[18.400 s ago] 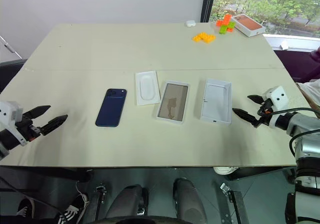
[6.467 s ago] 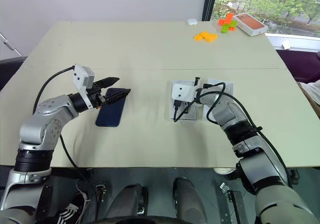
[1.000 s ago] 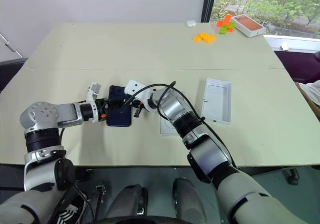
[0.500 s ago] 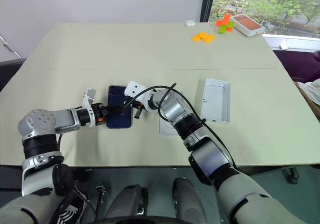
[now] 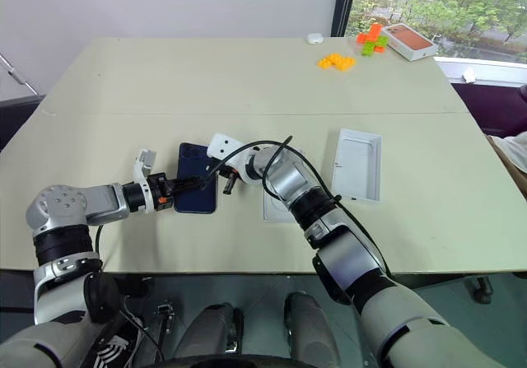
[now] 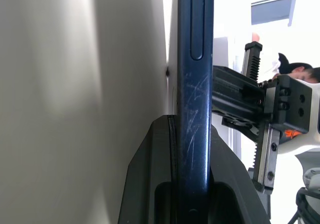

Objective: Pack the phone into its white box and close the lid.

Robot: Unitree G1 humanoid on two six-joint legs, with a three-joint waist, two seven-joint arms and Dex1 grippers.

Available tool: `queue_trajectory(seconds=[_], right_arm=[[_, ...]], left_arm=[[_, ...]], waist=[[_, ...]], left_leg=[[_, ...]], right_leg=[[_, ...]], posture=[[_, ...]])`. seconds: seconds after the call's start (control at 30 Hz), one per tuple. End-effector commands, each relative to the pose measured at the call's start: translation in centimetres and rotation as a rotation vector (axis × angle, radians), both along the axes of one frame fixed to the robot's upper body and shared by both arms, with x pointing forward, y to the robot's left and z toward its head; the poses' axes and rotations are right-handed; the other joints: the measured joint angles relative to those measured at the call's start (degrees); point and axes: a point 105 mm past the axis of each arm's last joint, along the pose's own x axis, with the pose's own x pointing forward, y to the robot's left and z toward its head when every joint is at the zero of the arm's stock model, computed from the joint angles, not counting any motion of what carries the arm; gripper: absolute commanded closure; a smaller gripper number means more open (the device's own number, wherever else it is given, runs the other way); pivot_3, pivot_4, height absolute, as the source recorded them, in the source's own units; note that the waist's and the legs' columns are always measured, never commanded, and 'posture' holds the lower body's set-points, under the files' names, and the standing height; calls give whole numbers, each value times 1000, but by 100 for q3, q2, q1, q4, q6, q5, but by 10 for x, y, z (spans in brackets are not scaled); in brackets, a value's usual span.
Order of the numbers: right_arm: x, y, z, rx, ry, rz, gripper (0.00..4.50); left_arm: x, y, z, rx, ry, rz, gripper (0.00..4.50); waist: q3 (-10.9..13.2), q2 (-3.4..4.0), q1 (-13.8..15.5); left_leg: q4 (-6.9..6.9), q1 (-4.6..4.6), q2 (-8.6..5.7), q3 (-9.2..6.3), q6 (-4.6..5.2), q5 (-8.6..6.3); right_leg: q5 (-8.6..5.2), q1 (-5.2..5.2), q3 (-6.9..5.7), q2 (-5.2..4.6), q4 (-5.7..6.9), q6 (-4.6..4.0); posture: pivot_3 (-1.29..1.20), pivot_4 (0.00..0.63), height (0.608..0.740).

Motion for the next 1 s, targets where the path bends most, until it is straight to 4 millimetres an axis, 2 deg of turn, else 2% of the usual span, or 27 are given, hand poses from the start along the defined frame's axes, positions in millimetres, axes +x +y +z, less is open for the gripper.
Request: queue_trajectory(seconds=[0.03, 0.1, 0.2, 0.33, 0.43, 0.5, 0.7, 0.83, 1.0], right_arm=[[3, -10, 36, 237, 54, -29, 4500], [-3, -19, 60, 403, 130, -5, 4500], [-17, -38, 88, 565, 203, 57, 3622], [-39, -57, 104, 607, 182, 152, 1622], [-54, -86, 96, 550, 148, 204, 110], [-63, -106, 89, 503, 143, 225, 42], [-76, -162, 69, 326, 101, 199, 42], [-75, -192, 61, 232, 58, 145, 42], [-70, -208, 55, 201, 36, 77, 42]], left_arm=[[3, 11, 21, -91, -50, 32, 4455], [4, 15, 30, -121, -75, 37, 4455], [4, 17, 38, -116, -100, 37, 4500], [4, 2, 47, -92, -144, -11, 4500], [10, -22, 61, -109, -185, -51, 4500], [18, -35, 63, -115, -170, -42, 4500], [18, -80, 70, -166, -162, -94, 4500], [14, -104, 66, -183, -126, -103, 4500], [8, -129, 62, -183, -94, -119, 4500]], waist=[[3, -2, 0], [6, -1, 0], [7, 0, 7], [6, -1, 15], [6, -1, 108], [8, -4, 153], [9, -6, 75], [14, -14, 37], [18, -21, 59]], left_leg=[[0, -1, 0, 0, 1, 0], [0, -11, 0, -2, 2, -1], [-3, -26, 2, -2, 0, -1], [-4, -62, 3, -1, -1, 0], [2, -111, 1, -1, -5, 2], [4, -112, -1, 1, -3, 1], [2, -105, 0, 10, 0, 0], [2, -100, 3, 14, -5, 2], [5, -93, 3, 11, -17, 10]], right_leg=[[0, -1, 0, 0, 0, 0], [0, -10, -1, 0, 0, 0], [0, -21, -2, 0, -8, 1], [0, -51, -3, 0, -16, 1], [1, -101, -5, -2, -11, 2], [1, -98, -8, -5, -17, 3], [1, -97, -3, -2, -15, 4], [1, -96, -1, 2, -7, 5], [2, -90, -1, 8, 1, 3]], posture=[[0, 150, 740], [0, 150, 740], [0, 150, 740], [0, 150, 740], [0, 150, 740], [0, 150, 740], [0, 150, 740], [0, 150, 740], [0, 150, 740]])
